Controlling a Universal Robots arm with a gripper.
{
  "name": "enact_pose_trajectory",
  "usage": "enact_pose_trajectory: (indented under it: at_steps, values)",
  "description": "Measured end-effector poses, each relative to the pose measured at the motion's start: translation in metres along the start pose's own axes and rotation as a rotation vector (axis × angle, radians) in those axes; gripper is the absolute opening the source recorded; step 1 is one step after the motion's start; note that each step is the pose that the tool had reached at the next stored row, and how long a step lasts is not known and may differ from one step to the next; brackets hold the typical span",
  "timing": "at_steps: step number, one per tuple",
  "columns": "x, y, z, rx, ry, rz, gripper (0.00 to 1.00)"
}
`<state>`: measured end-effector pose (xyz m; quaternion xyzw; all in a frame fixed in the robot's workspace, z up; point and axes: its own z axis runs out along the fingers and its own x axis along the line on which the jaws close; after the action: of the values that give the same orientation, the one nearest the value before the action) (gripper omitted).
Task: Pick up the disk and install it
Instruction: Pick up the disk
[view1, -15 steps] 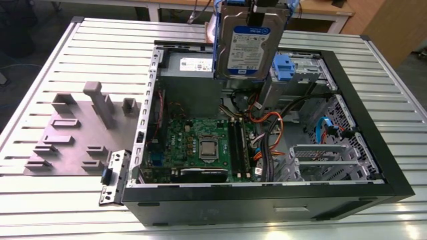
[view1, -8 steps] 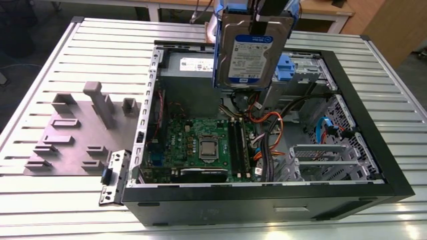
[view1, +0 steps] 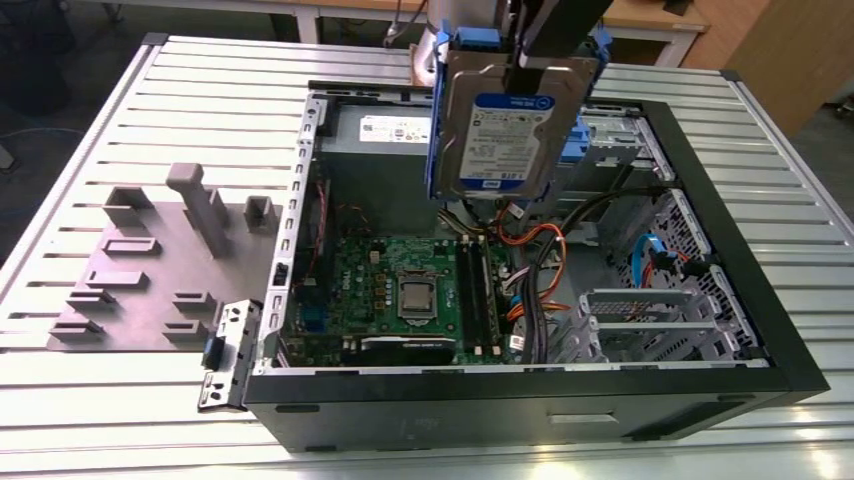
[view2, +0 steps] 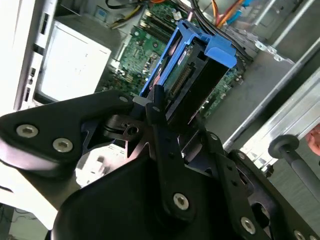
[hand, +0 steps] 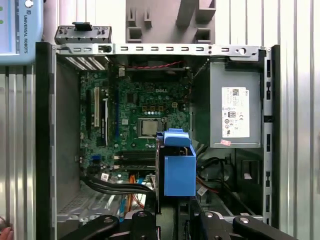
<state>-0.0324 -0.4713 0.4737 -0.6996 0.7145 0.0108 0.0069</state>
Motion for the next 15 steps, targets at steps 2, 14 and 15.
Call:
enact_pose_trajectory:
  at_steps: [2, 14, 15]
  values:
    - [0.0071, -0.0002, -0.0002, 0.0000, -0.0001, 0.000, 0.35]
    - [0.0450, -0.0010, -0.0011, 0.0000, 0.0001, 0.000, 0.35]
    - [0.0479, -0.0010, -0.0012, 0.0000, 0.0001, 0.000, 0.35]
